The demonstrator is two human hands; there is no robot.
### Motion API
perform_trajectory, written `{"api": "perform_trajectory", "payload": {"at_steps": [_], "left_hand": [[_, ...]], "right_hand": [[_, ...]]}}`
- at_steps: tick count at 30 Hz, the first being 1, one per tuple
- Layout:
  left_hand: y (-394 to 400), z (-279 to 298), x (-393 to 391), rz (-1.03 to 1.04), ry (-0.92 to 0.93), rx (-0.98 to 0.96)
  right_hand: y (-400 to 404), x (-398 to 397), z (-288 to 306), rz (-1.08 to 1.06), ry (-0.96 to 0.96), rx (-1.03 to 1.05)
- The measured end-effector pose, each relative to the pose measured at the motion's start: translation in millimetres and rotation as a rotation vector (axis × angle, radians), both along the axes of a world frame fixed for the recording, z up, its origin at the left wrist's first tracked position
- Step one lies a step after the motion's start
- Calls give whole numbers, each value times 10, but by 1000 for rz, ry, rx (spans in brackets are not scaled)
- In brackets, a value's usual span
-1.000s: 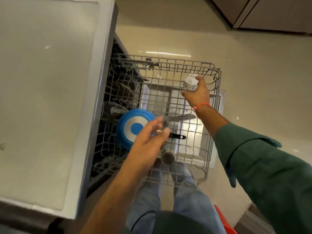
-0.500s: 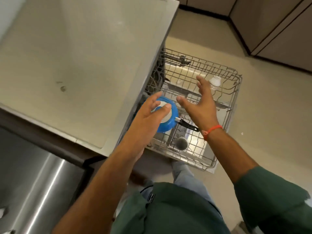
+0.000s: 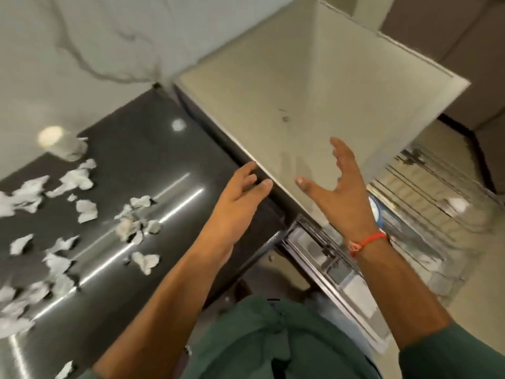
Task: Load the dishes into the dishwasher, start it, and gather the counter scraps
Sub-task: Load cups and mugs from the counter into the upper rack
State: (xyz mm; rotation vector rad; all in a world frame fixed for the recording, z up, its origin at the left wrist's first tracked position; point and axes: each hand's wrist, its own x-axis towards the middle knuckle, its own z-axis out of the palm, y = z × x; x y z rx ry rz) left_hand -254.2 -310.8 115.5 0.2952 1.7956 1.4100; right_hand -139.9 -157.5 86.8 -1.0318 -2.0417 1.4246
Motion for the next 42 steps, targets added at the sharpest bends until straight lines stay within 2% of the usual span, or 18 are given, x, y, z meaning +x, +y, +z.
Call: {"api": "perform_trajectory", "payload": {"at_steps": [5,11,19,25,33,42], "left_hand": [[-660,84,-282,238,8,70],[-1029,165,-256,487,34,135],[-1371,173,-157,702,107,76],[-1521,255,-304,706,179,62],[-1935,424,-1247,668,311,-55],[-2333,291,-2400,516,385,-303]], "right_hand": [[-446,-472,233,275,-55,52],[-697,-888,463,547,-24,111],[-1011,-1293,586,826,36,103],[-1218,-1678,665,967,29,153],[-1571,-2585,888,1024,-39,271],[-1914,-3529,763,1026,-316,407]]}}
